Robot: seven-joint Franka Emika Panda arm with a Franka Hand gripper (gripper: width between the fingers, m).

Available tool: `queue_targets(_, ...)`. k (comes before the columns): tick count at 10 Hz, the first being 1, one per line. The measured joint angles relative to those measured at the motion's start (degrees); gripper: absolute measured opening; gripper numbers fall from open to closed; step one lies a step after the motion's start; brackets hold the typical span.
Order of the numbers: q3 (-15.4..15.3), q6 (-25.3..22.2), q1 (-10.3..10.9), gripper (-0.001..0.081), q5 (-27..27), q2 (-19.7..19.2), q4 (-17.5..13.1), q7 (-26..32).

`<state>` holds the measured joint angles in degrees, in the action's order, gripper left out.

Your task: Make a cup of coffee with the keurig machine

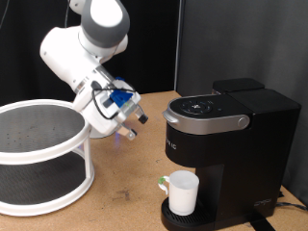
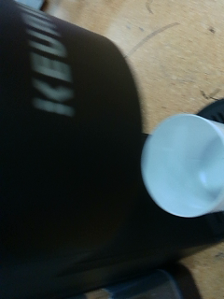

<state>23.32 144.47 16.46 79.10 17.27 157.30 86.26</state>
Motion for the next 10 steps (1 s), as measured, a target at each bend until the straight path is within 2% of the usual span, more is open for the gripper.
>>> queue_targets(4, 0.06, -2.56, -1.26, 0.0803, -4.25, 8.28, -0.6, -6.46)
queue_targets(8, -0.47, -6.56, -4.07, 0.0803, -14.44, 15.76, -1.78, -18.2)
queue_targets(9, -0.83, -7.63, -4.98, 0.0803, -16.38, 17.31, -1.65, -20.71)
queue_targets(10, -0.82, -7.54, -4.96, 0.0803, -16.21, 17.22, -1.6, -20.67)
